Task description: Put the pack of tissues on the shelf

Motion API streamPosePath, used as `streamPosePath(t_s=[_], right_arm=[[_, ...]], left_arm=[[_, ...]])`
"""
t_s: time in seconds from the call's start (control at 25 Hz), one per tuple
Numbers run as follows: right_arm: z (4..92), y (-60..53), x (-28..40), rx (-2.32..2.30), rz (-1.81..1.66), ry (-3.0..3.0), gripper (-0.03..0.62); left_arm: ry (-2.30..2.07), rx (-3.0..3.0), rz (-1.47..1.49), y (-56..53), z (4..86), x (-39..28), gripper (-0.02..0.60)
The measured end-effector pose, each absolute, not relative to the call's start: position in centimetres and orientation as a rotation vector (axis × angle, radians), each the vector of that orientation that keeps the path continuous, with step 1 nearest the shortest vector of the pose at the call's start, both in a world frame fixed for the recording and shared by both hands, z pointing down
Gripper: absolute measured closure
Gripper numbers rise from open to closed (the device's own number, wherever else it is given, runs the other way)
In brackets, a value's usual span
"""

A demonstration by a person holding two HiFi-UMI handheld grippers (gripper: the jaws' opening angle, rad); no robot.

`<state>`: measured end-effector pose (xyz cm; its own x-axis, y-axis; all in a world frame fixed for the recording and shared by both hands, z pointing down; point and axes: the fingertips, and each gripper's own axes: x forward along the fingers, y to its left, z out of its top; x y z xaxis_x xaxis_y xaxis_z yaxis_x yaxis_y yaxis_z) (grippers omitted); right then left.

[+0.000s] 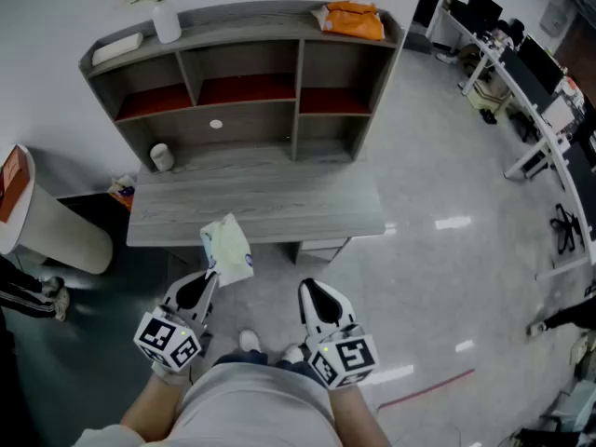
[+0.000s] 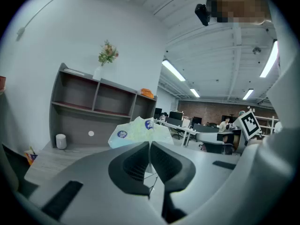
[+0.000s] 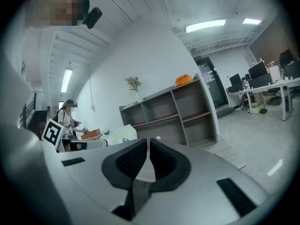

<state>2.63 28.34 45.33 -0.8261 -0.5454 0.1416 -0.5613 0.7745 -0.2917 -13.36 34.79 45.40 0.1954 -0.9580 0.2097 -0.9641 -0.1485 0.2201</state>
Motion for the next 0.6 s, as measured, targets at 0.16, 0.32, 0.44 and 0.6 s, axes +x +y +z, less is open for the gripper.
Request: streamPosePath(t_s=[0.16, 0.32, 0.44, 0.6], right_arm=[[45.3, 28.8, 2.3, 0.927, 0.506, -2.905, 0.560], [45.2, 29.1, 1.8, 0.960, 0.499, -2.893, 0.560], [45.4, 29.4, 1.3, 0.983, 0.503, -2.883, 0.560], [45.1, 29.3, 0.9, 1.067, 0.565, -2.886, 0.559]], left_arm=[[-1.791, 2.191, 0.000, 35.1, 45.1, -13.7, 0.560], [-1.766, 2.208, -0.010, 35.1, 44.9, -14.3, 0.560], [-1.743, 2.221, -0.021, 35.3, 45.4, -14.8, 0.560], [-1.720, 2.223, -0.035, 35.4, 45.5, -16.1, 0.560]])
